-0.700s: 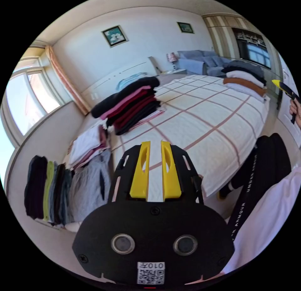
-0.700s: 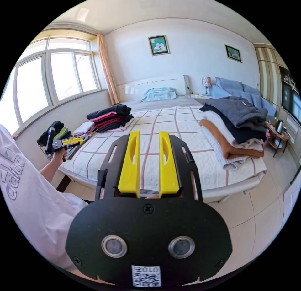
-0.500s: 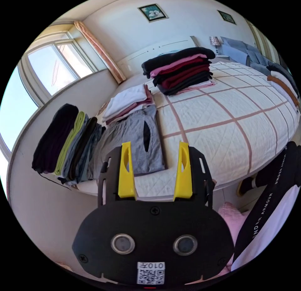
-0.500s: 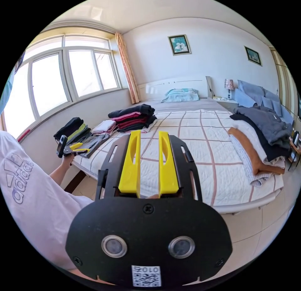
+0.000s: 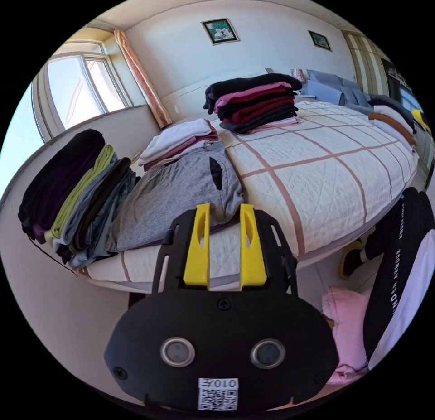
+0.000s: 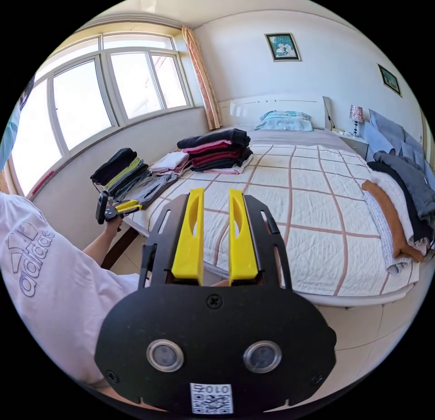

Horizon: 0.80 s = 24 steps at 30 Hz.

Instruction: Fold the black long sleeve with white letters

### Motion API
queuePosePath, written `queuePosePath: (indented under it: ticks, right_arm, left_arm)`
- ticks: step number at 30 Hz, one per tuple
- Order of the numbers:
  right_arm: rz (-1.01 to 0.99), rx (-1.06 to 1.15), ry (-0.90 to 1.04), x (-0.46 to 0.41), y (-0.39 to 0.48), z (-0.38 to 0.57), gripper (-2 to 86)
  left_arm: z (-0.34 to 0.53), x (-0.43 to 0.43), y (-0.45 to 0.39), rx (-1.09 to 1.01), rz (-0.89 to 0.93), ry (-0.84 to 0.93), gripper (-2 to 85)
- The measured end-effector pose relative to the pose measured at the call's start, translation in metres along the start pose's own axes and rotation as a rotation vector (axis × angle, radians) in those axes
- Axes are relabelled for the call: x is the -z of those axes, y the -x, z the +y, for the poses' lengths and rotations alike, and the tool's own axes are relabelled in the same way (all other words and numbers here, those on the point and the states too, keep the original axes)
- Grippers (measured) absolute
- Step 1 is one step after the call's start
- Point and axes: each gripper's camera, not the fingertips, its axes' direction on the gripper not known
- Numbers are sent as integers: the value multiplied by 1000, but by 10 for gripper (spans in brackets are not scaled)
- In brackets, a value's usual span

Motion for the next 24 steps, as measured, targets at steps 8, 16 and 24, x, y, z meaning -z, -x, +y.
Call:
queuePosePath:
  ticks: [8, 16, 24]
  right_arm:
    - [-24, -57, 20, 3, -4, 25, 86]
    - [-32, -107, 14, 12, -16, 43, 86]
    - [-52, -130, 25, 9, -24, 57, 85]
  left_arm:
    - [-10, 5, 7, 10, 1, 28, 7]
    - [-9, 25, 36, 86, 100, -36, 1]
    - [-27, 26, 22, -47, -27, 26, 1]
